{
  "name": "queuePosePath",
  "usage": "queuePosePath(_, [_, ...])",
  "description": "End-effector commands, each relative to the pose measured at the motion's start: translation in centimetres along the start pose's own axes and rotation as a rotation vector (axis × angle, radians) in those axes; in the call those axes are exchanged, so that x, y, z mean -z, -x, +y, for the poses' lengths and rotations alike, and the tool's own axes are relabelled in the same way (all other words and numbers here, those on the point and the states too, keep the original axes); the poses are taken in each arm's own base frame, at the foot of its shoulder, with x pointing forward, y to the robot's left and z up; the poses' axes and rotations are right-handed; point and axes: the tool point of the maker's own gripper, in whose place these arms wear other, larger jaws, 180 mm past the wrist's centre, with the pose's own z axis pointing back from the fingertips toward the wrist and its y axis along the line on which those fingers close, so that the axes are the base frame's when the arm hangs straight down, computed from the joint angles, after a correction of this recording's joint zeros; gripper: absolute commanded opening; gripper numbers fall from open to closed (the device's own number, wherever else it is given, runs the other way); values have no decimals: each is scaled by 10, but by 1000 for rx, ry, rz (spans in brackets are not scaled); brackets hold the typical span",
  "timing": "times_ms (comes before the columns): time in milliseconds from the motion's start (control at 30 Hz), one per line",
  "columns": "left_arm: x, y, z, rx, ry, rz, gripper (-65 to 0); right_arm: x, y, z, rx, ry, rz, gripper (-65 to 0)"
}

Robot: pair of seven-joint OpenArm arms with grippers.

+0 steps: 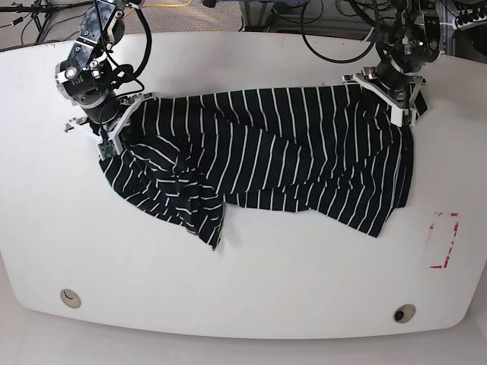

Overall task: Fold the T-shirt properly
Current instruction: 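Drag the shirt edge with the left gripper away from the right gripper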

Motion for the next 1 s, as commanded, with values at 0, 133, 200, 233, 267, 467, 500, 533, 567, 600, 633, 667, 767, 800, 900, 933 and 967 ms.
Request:
queuePosePath(0, [-6, -4, -3, 11, 13, -27, -650, -4, -5, -2, -3, 11, -27, -650])
queuePosePath(133, [-7, -3, -8, -3, 42, -24, -582, -3, -4, 2, 10, 0, -27, -650])
queuePosePath(200, [-8, -5, -11, -21, 70, -31, -507, -2, -5, 6, 21, -7, -31, -650])
queuePosePath(233, [-9, -7, -11, -33, 78, -35, -465, -2, -5, 8, 23, -10, -32, -650])
queuePosePath(267, [-10, -6, -11, -50, 87, -32, -404, -2, -6, 8, 24, -10, -34, -650])
queuePosePath(467, [-17, -4, -4, -128, 114, 10, -189, 1, -12, 16, 4, -32, -44, -650])
queuePosePath(500, [-20, -8, -2, -148, 122, 2, -200, 2, -15, 18, -3, -39, -50, -650])
queuePosePath(533, [-23, -12, 3, -165, 128, -11, -212, 3, -17, 20, -7, -44, -53, -650])
queuePosePath(567, [-26, -16, 6, -172, 130, -19, -219, 3, -18, 21, -10, -46, -57, -650])
queuePosePath(600, [-29, -21, 11, -185, 139, -31, -228, 3, -19, 22, -14, -50, -57, -650])
queuePosePath(633, [-32, -26, 13, -199, 152, -44, -232, 4, -21, 23, -16, -50, -59, -650])
queuePosePath(667, [-34, -30, 16, -208, 158, -54, -232, 4, -22, 24, -17, -53, -62, -650])
queuePosePath(767, [-43, -50, 24, -216, 180, -101, -231, 5, -23, 25, -18, -56, -64, -650])
queuePosePath(800, [-45, -58, 26, -213, 190, -121, -231, 5, -23, 26, -18, -57, -65, -650])
queuePosePath(900, [-57, -88, 30, -165, 237, -192, -231, 5, -25, 28, -19, -64, -70, -650])
queuePosePath(933, [-61, -100, 31, -132, 252, -221, -231, 5, -25, 28, -18, -65, -72, -650])
queuePosePath(967, [-64, -110, 31, -110, 262, -244, -231, 6, -26, 29, -18, -66, -74, -650])
